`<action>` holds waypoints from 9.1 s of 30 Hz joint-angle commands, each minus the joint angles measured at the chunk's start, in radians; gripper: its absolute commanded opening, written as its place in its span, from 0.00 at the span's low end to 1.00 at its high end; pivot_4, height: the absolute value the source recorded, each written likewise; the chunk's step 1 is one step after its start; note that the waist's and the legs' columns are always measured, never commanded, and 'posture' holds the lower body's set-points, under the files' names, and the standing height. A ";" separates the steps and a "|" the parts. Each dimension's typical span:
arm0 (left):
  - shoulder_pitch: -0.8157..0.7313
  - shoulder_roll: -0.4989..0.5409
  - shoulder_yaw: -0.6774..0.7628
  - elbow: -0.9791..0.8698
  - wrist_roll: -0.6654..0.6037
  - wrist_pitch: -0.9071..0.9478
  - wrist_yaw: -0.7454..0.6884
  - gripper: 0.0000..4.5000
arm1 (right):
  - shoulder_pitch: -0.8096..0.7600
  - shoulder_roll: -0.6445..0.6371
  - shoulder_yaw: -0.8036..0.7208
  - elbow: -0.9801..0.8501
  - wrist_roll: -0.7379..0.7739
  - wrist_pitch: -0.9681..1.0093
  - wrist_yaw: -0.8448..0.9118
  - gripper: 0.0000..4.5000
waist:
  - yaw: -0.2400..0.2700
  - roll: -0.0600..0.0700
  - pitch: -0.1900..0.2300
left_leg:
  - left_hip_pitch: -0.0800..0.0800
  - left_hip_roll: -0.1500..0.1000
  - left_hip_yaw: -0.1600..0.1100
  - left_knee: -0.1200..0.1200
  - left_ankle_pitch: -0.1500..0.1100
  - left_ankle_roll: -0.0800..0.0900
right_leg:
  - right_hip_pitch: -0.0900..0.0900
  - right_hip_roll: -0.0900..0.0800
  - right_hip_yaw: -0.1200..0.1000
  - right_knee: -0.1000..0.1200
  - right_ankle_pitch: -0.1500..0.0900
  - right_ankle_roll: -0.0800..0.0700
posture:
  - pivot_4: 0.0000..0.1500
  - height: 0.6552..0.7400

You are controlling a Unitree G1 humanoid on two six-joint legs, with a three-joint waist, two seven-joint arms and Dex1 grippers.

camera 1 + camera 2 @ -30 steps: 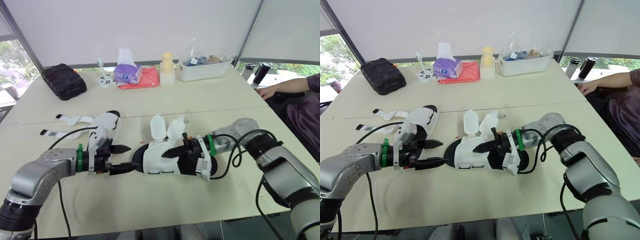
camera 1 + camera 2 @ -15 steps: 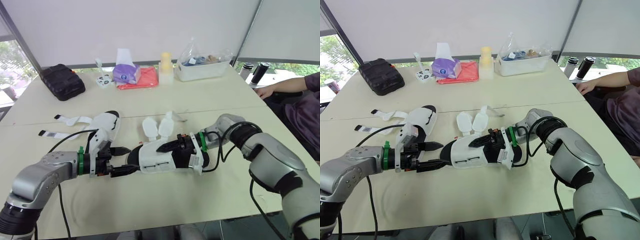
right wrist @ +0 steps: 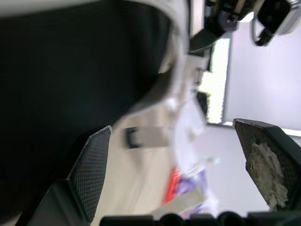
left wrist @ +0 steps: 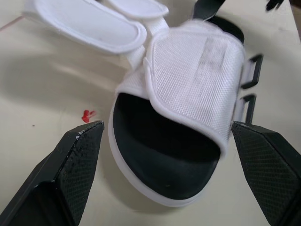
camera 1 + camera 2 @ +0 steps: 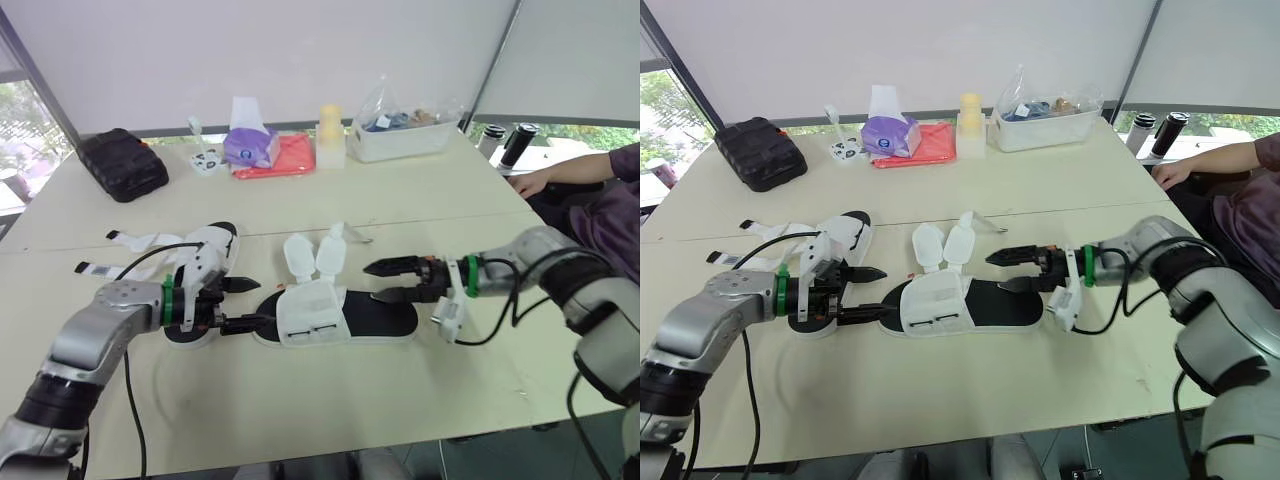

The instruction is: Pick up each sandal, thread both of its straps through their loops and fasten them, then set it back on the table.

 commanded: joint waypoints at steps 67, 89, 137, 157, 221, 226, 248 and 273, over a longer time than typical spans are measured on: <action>-0.044 -0.165 -0.122 0.203 0.325 -0.359 -0.080 0.00 | -0.020 0.440 -0.427 0.416 0.751 0.611 0.988 0.84 | 0.028 0.002 -0.001 | 0.006 0.003 -0.003 0.004 -0.004 0.006 | 0.012 -0.002 -0.003 -0.004 0.001 0.001 | 1.00 1.00; 0.018 -0.154 -0.093 0.092 0.305 -0.279 -0.017 0.00 | -0.110 0.507 -0.344 0.491 0.590 0.637 0.715 0.01 | 0.025 0.002 -0.001 | 0.006 0.003 -0.003 0.004 -0.003 0.006 | 0.011 -0.002 -0.003 -0.004 0.001 0.001 | 1.00 1.00; -0.057 -0.204 -0.108 0.187 0.285 -0.255 -0.036 0.00 | 0.184 0.385 -0.941 -0.514 2.029 1.918 1.163 0.68 | 0.036 -0.002 0.002 | 0.030 0.007 -0.004 0.001 -0.007 0.013 | 0.036 0.000 -0.004 -0.009 0.000 0.001 | 1.00 1.00; 0.059 -0.177 -0.073 0.046 0.260 -0.208 0.034 0.00 | 0.042 0.531 -1.340 -0.088 2.109 2.804 1.024 0.68 | 0.054 0.001 0.000 | -0.002 0.004 -0.006 0.003 -0.005 0.009 | 0.004 -0.002 -0.005 -0.004 0.000 0.000 | 1.00 1.00; 0.111 -0.170 -0.067 0.002 0.281 -0.230 0.125 0.00 | -0.060 0.748 -1.645 0.253 2.149 2.304 1.083 0.39 | 0.031 0.001 0.000 | -0.002 0.004 -0.005 0.002 -0.005 0.009 | 0.004 -0.003 -0.005 -0.004 0.000 0.000 | 1.00 1.00; 0.118 -0.178 -0.075 -0.004 0.277 -0.231 0.132 0.00 | -0.050 0.756 -1.629 0.219 2.146 2.273 1.106 0.02 | 0.031 0.001 0.000 | -0.002 0.004 -0.005 0.002 -0.005 0.009 | 0.004 -0.003 -0.005 -0.004 0.000 0.000 | 1.00 1.00; 0.070 -0.216 -0.120 0.049 0.277 -0.239 0.103 0.00 | 0.447 0.333 -0.696 -0.514 0.722 0.189 1.106 0.02 | 0.054 0.002 -0.001 | 0.000 0.002 -0.004 0.003 -0.004 0.007 | 0.006 -0.004 -0.005 -0.006 0.001 0.002 | 1.00 1.00; 0.051 -0.216 -0.135 0.075 0.281 -0.253 0.070 0.00 | 0.904 0.021 -0.877 -1.099 1.915 1.285 1.289 0.76 | 0.058 0.002 0.000 | 0.018 0.004 -0.006 0.002 -0.007 0.011 | 0.029 -0.002 -0.004 -0.012 0.001 0.002 | 1.00 1.00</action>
